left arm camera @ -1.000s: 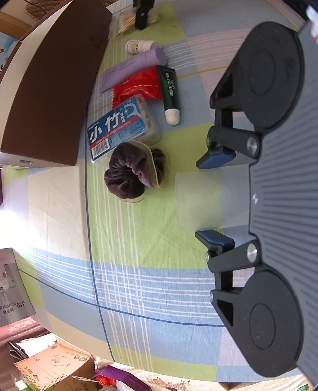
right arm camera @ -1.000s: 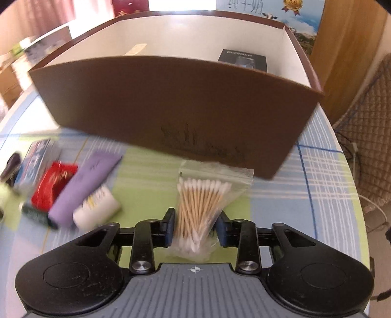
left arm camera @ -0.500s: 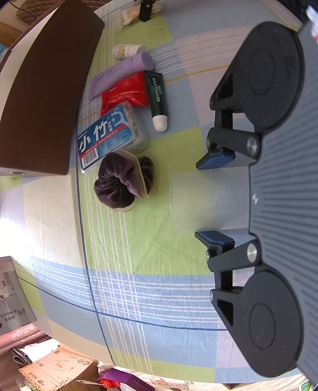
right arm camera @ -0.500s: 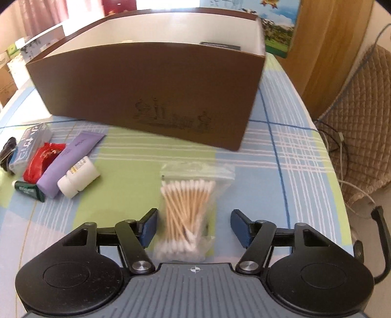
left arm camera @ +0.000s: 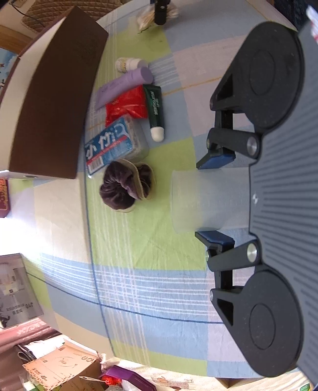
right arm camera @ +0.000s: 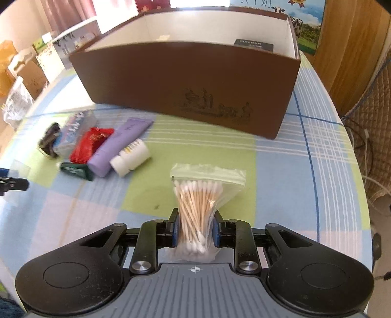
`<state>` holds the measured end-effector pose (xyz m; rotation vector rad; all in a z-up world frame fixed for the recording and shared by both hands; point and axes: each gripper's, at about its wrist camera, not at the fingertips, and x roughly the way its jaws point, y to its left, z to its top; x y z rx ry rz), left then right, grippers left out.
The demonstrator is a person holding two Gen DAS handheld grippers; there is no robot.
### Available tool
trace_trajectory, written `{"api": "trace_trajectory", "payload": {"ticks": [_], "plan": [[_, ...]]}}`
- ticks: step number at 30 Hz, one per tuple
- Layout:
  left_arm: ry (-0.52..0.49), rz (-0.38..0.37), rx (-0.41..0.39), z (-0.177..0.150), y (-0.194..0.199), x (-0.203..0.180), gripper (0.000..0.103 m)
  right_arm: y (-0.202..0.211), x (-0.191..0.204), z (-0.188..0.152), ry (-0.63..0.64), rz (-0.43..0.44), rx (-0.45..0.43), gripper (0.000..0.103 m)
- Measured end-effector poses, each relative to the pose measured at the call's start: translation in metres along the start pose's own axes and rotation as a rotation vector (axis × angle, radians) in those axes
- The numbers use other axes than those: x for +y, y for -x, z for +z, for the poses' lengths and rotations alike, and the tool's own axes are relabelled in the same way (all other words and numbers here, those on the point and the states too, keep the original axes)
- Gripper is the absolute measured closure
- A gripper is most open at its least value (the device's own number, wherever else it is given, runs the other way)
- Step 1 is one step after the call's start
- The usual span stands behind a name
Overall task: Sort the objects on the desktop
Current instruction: 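Carry the cup and cotton swab bag over the brown box with both tools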
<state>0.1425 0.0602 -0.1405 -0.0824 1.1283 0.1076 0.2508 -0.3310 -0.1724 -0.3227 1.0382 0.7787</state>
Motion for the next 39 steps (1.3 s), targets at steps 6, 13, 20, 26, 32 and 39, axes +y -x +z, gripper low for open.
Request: {"api": "trace_trajectory", "payload": {"ticks": [6, 13, 20, 26, 32, 39], "plan": [[-0.024, -0.016, -0.035, 0.011, 0.019, -0.008, 0.055, 0.025, 0.01, 0.011, 0.006, 0.036, -0.05, 0.081], [-0.061, -0.057, -0.106, 0.039, 0.04, -0.023, 0.055, 0.045, 0.018, 0.035, 0.021, 0.065, -0.106, 0.081], [-0.117, -0.088, -0.198, 0.08, 0.057, -0.041, 0.056, 0.063, 0.014, 0.064, 0.051, 0.076, -0.177, 0.08], [-0.149, -0.11, -0.248, 0.112, 0.064, -0.052, 0.056, 0.077, 0.005, 0.093, 0.068, 0.08, -0.232, 0.08], [-0.166, -0.145, -0.264, 0.147, 0.061, -0.061, 0.056, 0.079, -0.004, 0.123, 0.118, 0.066, -0.258, 0.081], [-0.176, -0.163, -0.242, 0.197, 0.042, -0.071, 0.056, 0.063, -0.021, 0.167, 0.19, 0.044, -0.236, 0.08]]}}
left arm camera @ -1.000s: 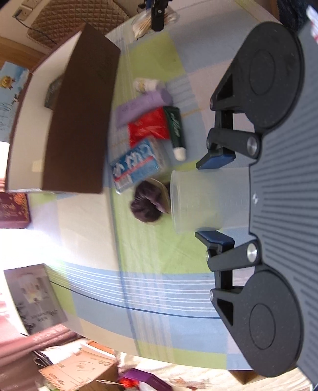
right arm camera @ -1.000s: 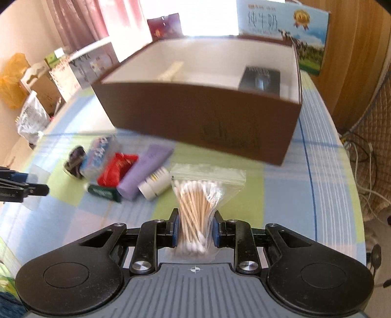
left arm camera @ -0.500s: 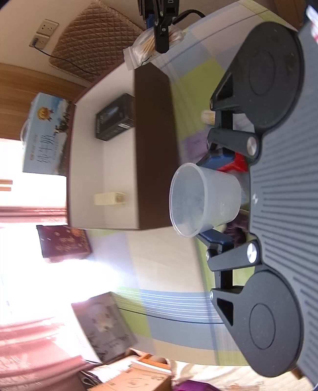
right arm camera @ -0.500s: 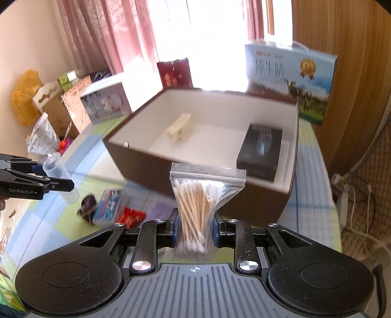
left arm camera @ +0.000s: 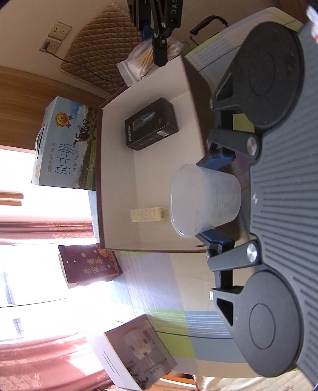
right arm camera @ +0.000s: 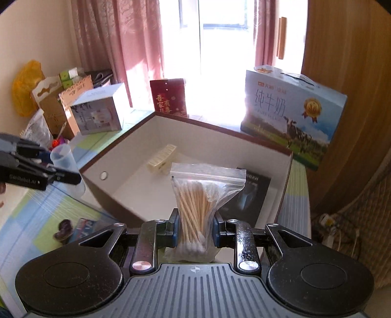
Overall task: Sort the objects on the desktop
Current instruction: 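Carry the cup and cotton swab bag over the brown box with both tools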
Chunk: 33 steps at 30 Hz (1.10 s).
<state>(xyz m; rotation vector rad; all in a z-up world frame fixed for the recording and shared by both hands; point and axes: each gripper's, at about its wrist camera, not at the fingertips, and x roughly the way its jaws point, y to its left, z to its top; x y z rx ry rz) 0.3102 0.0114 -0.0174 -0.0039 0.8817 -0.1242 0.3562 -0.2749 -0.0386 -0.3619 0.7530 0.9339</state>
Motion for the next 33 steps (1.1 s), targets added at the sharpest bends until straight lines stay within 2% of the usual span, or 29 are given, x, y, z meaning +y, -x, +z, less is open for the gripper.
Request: {"api": "trace_trajectory", "payload": {"ticks": [5, 15, 22, 25, 29, 33], "plan": [[-0.024, -0.01, 0.028, 0.025, -0.03, 0.003, 0.056, -0.024, -0.017, 0.017, 0.043, 0.021, 0.069, 0.08], [-0.035, 0.001, 0.223, 0.038, -0.102, 0.012, 0.056, -0.079, -0.037, 0.017, 0.073, 0.03, 0.229, 0.08], [-0.136, 0.029, 0.344, 0.031, -0.134, -0.002, 0.056, -0.102, -0.038, 0.008, 0.126, 0.053, 0.312, 0.08], [-0.187, 0.015, 0.391, 0.031, -0.143, -0.01, 0.055, -0.109, -0.04, 0.007, 0.136, 0.068, 0.345, 0.08], [-0.263, 0.046, 0.412, 0.034, -0.152, -0.015, 0.057, -0.115, -0.042, 0.006, 0.152, 0.089, 0.38, 0.08], [-0.275, 0.036, 0.424, 0.037, -0.154, -0.014, 0.056, -0.115, -0.043, 0.008, 0.159, 0.105, 0.395, 0.08]]}}
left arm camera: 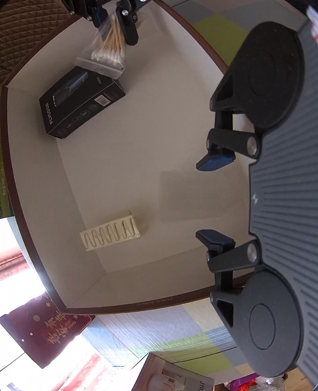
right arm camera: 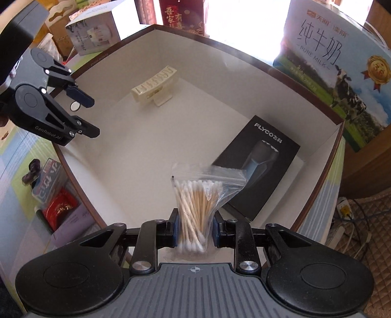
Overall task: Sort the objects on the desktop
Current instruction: 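Carry the cup and cotton swab bag over the brown box with both tools, then open the left tool over the clear cup while the right tool releases the swab bag into the box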
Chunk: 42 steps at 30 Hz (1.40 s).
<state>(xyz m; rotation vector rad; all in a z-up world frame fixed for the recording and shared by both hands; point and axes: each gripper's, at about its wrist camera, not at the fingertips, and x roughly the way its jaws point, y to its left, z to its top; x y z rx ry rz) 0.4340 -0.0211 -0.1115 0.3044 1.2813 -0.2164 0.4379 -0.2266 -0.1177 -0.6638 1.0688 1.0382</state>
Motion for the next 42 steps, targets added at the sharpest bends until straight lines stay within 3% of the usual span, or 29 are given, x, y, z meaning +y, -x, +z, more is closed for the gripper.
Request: {"api": "trace_trajectory", "payload": {"ticks": [7, 13, 15, 16, 17, 21, 26, 42], "plan": [[0.003, -0.013, -0.012, -0.002, -0.001, -0.002, 0.041, -0.002, 0.002, 0.001, 0.025, 0.009, 0.028, 0.08], [0.026, -0.017, -0.024, -0.005, 0.001, -0.001, 0.037, -0.004, 0.002, 0.002, 0.031, 0.002, 0.034, 0.078], [0.037, -0.017, -0.031, -0.006, 0.003, 0.001, 0.033, -0.004, 0.001, 0.003, 0.027, -0.003, 0.031, 0.064], [0.04, -0.016, -0.034, -0.007, 0.004, 0.002, 0.031, -0.003, 0.001, 0.003, 0.027, -0.005, 0.026, 0.043], [0.042, -0.015, -0.035, -0.007, 0.005, 0.002, 0.03, -0.001, 0.002, 0.003, 0.032, -0.007, 0.014, 0.031], [0.043, -0.01, -0.048, -0.01, 0.011, 0.001, 0.026, 0.004, 0.004, 0.003, 0.032, 0.0, -0.01, 0.028], [0.06, -0.016, -0.07, -0.013, 0.018, 0.0, 0.025, 0.01, 0.007, 0.002, 0.024, -0.014, -0.034, 0.013], [0.068, 0.009, -0.18, -0.035, 0.063, -0.017, 0.018, 0.047, 0.021, -0.008, -0.053, -0.056, -0.171, 0.007]]}}
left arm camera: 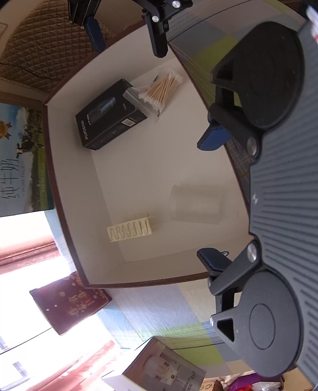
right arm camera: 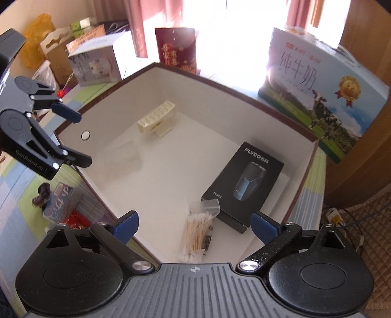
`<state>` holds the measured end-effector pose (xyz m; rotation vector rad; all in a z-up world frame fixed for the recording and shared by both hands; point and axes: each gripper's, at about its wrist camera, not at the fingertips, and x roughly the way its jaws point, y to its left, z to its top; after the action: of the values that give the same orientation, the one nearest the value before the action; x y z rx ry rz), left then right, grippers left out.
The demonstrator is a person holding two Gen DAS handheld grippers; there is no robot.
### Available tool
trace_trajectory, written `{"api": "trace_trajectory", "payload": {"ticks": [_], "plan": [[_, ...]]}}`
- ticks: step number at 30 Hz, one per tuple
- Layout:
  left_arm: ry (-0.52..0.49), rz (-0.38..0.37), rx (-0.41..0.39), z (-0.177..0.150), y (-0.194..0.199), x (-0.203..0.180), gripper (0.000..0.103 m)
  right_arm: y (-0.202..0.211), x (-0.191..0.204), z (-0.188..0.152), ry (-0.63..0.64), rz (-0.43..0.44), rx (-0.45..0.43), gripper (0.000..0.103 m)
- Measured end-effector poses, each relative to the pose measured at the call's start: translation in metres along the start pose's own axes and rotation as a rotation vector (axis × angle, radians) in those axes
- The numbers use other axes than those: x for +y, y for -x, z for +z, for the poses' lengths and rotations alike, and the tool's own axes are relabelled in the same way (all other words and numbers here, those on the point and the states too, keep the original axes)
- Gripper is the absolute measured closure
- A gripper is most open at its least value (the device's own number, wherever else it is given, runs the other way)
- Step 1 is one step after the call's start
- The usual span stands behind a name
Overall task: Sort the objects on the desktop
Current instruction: 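Open the left tool over the clear cup while the right tool releases the swab bag into the box, then withdraw both tools from the box toward the remaining items on the table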
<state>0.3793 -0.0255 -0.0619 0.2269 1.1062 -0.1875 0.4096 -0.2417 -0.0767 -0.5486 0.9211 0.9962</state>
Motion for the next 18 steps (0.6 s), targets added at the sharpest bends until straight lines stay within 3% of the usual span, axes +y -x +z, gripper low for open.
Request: {"api": "trace_trajectory", "payload": {"ticks": [18], "plan": [[0.058, 0.0, -0.125, -0.037, 0.073, -0.01, 0.016, 0.064, 0.05, -0.02, -0.047, -0.013, -0.179, 0.005]]}}
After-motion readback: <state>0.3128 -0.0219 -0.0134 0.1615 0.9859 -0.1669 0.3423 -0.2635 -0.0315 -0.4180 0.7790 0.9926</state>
